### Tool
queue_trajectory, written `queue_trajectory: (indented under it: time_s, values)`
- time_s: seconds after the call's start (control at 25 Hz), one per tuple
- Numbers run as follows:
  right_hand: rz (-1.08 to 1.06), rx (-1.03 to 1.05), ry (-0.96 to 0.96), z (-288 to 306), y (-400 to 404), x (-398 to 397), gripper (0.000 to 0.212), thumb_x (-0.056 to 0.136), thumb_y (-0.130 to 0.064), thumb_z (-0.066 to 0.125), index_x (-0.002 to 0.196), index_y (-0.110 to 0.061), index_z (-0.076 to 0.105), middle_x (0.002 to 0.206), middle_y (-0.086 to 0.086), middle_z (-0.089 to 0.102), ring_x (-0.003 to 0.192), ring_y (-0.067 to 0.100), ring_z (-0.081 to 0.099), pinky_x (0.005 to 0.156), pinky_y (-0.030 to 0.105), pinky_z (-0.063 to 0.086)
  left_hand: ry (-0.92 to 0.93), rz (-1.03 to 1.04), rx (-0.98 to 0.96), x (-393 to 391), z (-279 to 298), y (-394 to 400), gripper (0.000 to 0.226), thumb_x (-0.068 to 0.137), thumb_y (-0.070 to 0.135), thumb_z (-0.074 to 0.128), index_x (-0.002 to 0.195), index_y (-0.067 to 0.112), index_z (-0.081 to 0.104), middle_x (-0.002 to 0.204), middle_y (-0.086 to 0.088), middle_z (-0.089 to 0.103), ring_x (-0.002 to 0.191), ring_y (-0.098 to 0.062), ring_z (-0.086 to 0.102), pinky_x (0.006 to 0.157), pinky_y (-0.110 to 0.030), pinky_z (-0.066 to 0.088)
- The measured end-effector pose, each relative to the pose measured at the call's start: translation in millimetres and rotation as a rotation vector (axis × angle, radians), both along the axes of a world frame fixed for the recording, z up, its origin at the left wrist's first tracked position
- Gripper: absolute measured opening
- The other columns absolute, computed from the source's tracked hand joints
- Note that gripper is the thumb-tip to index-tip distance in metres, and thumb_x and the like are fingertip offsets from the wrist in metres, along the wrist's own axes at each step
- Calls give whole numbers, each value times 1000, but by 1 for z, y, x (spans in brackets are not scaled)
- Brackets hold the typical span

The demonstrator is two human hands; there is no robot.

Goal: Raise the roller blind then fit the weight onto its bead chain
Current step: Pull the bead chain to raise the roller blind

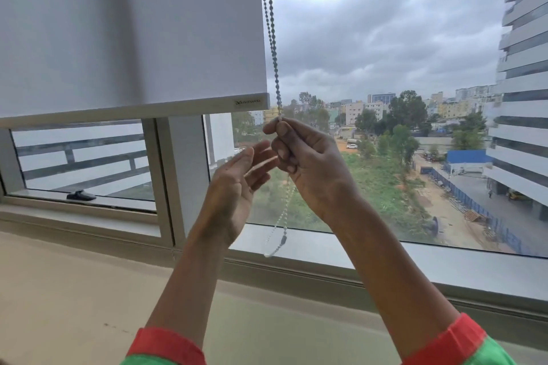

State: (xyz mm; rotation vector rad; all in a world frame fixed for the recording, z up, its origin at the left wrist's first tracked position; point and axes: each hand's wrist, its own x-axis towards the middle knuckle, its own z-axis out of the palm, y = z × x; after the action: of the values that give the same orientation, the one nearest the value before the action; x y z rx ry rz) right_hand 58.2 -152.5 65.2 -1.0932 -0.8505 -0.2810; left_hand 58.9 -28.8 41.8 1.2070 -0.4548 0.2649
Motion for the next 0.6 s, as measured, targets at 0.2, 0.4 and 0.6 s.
queue_trajectory:
  time_s: [0.2,0.4,0.6]
  values:
    - [-23,-26,63,-35,-8,2,21,92,-9,49,82,-9,67,54,-8,48,53,5,36,50,19,23,-167,-48,-99,-5,76,-9,35,101,23,35,119,1,55,108,-12,70,106,-26,67,90,-34,54]
    - [76,-23,62,-55,-2,1,15,83,-16,54,81,-9,67,58,-10,53,54,5,36,51,20,21,-241,-61,-65,-9,121,-25,28,99,23,42,107,2,60,77,-5,69,63,-12,64,61,-25,52]
    - [48,-77,46,-56,2,5,18,91,-6,50,84,-7,66,57,-5,48,55,8,34,51,22,21,-231,21,-158,-6,121,-28,21,97,12,45,92,9,65,50,4,42,45,-7,25,42,-18,21]
